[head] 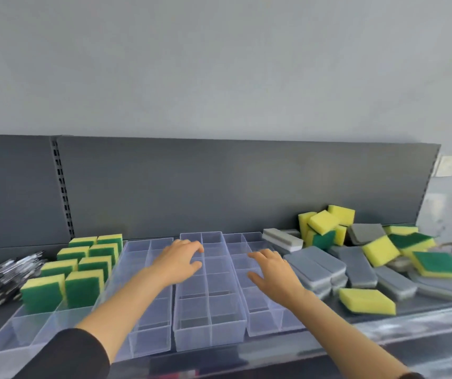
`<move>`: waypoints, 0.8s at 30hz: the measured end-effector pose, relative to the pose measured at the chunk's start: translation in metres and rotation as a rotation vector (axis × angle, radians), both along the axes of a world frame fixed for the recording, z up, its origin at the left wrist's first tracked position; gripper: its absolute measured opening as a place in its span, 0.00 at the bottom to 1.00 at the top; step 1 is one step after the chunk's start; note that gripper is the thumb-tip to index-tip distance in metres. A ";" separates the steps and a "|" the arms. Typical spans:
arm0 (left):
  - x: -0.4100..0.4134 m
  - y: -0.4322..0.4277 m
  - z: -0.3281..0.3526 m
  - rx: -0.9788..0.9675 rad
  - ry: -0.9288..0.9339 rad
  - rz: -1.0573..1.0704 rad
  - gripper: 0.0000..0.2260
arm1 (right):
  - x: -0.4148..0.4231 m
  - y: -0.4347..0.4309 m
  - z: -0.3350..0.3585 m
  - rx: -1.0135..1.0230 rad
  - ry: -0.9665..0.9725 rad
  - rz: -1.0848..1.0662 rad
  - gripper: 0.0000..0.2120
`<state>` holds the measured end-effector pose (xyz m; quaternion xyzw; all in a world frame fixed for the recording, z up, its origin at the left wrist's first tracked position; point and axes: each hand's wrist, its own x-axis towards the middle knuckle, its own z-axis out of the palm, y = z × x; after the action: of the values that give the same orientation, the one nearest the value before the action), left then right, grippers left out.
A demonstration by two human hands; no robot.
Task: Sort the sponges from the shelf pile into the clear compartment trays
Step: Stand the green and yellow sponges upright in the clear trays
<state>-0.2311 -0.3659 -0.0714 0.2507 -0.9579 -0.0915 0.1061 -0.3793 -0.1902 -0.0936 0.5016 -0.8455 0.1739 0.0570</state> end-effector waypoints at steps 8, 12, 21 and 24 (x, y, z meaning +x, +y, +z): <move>-0.077 0.056 -0.001 0.027 -0.015 -0.062 0.17 | -0.066 0.075 0.001 -0.005 0.004 -0.101 0.22; -0.110 0.084 -0.001 0.059 -0.003 -0.090 0.16 | -0.096 0.114 0.000 0.003 -0.005 -0.144 0.23; -0.176 0.145 -0.004 0.068 0.008 -0.158 0.17 | -0.150 0.189 -0.005 0.009 -0.035 -0.216 0.21; -0.196 0.158 -0.005 0.087 0.008 -0.181 0.17 | -0.165 0.206 -0.006 0.002 -0.038 -0.245 0.21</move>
<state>-0.4275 -0.2083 -0.0761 0.1673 -0.9713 -0.1430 0.0901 -0.5442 0.0156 -0.0994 0.3915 -0.9015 0.1741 0.0613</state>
